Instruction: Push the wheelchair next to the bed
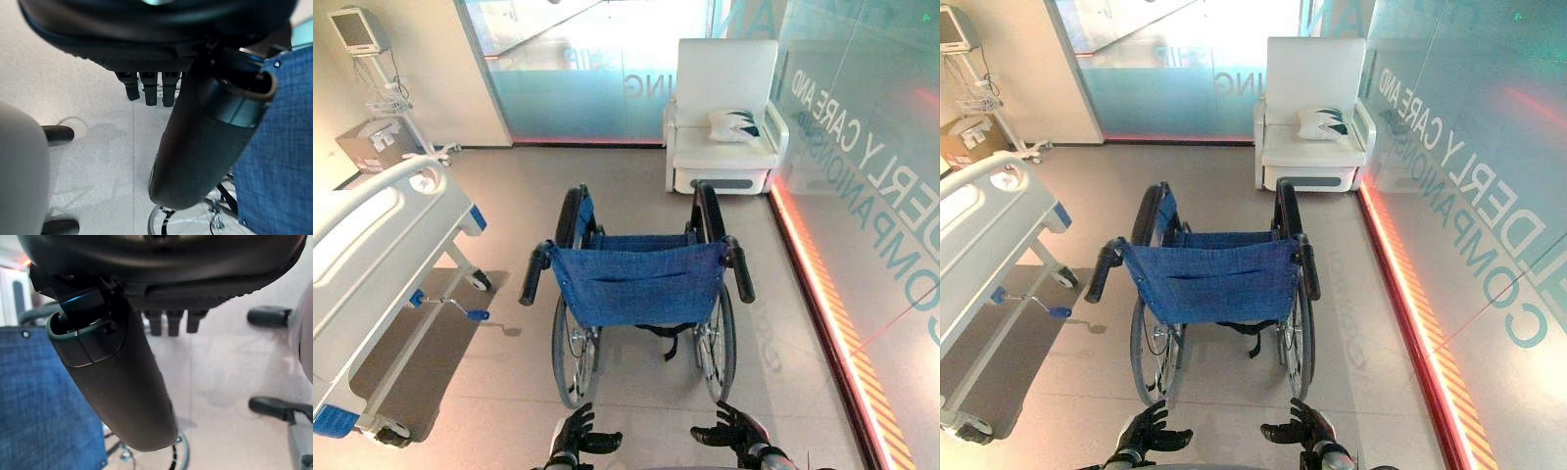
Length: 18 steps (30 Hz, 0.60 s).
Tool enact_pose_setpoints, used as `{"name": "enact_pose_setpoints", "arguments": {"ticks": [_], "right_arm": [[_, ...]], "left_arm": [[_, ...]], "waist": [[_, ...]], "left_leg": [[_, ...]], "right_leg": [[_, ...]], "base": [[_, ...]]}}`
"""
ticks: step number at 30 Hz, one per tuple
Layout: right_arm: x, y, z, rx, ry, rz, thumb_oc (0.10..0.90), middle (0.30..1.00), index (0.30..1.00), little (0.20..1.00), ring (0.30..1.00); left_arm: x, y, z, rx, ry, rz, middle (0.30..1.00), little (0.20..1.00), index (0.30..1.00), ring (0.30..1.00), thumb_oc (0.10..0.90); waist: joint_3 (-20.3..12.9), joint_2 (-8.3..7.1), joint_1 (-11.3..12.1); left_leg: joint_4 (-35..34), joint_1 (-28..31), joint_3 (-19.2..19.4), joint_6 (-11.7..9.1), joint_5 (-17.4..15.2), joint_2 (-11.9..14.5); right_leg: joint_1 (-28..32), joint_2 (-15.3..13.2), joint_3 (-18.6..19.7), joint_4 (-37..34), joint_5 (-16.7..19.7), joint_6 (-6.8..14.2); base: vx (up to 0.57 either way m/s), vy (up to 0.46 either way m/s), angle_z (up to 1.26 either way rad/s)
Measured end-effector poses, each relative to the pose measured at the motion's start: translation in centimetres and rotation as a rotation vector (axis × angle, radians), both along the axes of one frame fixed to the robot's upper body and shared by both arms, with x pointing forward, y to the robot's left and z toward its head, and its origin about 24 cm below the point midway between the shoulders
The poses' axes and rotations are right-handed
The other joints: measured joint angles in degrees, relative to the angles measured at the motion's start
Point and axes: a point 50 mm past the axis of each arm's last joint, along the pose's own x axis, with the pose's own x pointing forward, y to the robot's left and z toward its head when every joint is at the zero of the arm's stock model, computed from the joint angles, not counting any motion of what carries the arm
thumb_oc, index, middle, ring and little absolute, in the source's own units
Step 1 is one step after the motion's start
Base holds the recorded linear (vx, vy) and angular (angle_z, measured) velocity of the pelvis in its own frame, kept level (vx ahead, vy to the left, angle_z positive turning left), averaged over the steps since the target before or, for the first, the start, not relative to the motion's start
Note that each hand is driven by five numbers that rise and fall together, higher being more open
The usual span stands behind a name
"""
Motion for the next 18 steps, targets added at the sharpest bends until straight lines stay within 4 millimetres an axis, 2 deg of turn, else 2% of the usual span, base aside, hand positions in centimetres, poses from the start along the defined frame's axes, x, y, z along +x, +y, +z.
{"name": "enact_pose_setpoints", "arguments": {"ticks": [11,14,18], "right_arm": [[0.1,0.0,0.0,0.003,-0.002,-0.03,0.8,0.9,0.9,0.9,0.9],[0.7,-0.2,0.3,0.03,-0.016,-0.079,0.8,0.9,0.9,0.9,0.9],[2.7,-1.1,1.4,0.033,-0.076,-0.118,0.8,0.9,0.9,0.9,0.9]], "left_arm": [[0.2,0.1,-0.1,0.001,0.024,0.07,0.9,0.9,0.9,0.9,0.8],[0.2,0.8,0.0,0.002,0.019,0.167,0.9,0.9,0.9,0.9,0.8],[0.9,2.7,0.6,0.036,-0.029,0.359,0.9,0.9,0.9,0.9,0.8]], "waist": [[1.46,-0.39,0.03],[2.18,-0.71,0.08],[2.64,-0.91,0.37]], "left_leg": [[-0.01,0.84,-0.04,0.0,-0.01,0.01],[-0.01,1.25,-0.2,-0.01,-0.01,-0.01],[0.0,2.02,-0.36,0.0,0.01,-0.03]], "right_leg": [[0.83,0.0,-0.09,0.0,-0.21,0.03],[1.53,-0.01,-0.09,0.0,-0.27,0.06],[2.21,-0.02,-0.18,0.0,-0.26,0.07]], "base": [[0.0,0.0,0.0],[0.01,0.001,0.02],[0.0,0.01,0.02]]}}
